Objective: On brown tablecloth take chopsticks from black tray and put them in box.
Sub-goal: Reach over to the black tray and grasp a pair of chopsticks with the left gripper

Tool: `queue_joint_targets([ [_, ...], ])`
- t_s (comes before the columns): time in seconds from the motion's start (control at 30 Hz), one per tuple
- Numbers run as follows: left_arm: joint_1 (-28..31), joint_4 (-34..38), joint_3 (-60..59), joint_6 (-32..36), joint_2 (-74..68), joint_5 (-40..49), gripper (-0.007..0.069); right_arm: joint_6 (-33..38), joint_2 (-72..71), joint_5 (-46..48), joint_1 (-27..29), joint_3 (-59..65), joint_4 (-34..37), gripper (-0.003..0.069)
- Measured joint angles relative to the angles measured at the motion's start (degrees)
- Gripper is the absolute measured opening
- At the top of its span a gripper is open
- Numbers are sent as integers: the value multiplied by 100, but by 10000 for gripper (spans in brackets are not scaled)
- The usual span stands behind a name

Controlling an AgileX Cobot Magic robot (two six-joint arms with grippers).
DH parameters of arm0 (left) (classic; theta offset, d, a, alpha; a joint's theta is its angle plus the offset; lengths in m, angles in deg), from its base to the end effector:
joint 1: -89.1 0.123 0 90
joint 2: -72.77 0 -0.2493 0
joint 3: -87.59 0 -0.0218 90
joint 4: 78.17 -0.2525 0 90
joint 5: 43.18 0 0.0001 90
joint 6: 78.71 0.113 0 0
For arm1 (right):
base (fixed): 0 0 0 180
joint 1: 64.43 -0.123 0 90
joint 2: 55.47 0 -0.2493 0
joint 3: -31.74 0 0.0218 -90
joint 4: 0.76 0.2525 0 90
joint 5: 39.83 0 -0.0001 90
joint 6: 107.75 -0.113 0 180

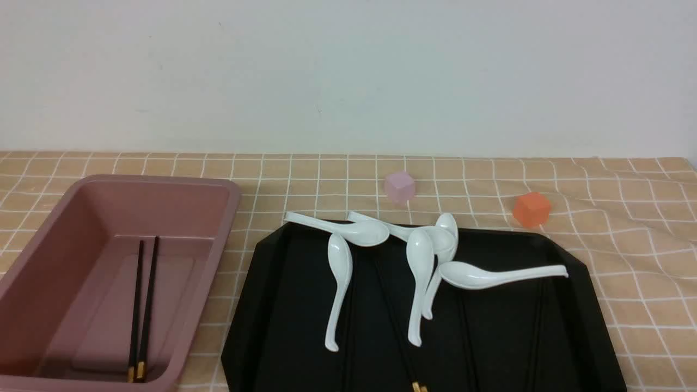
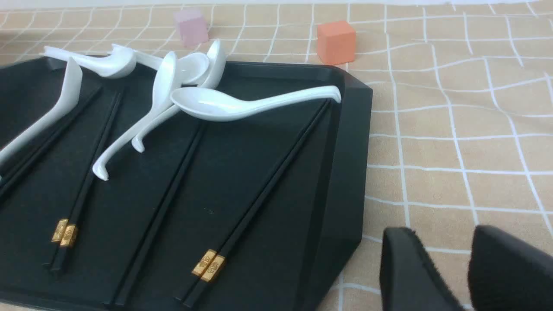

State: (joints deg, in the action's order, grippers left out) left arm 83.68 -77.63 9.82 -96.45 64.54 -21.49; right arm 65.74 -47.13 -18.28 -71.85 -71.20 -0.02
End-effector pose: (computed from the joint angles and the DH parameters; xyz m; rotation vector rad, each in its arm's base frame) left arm 0.1107 -0.0109 0.1636 -0.2086 1.8780 -0.2863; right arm 0.1103 0.0149 0.1681 -0.0069 1.8705 0.1807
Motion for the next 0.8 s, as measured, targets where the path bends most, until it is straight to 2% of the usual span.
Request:
queue_joint_targets([
  [0.8, 0, 0, 0, 0, 0, 5, 33, 0, 0, 0, 0, 0, 0, 240],
])
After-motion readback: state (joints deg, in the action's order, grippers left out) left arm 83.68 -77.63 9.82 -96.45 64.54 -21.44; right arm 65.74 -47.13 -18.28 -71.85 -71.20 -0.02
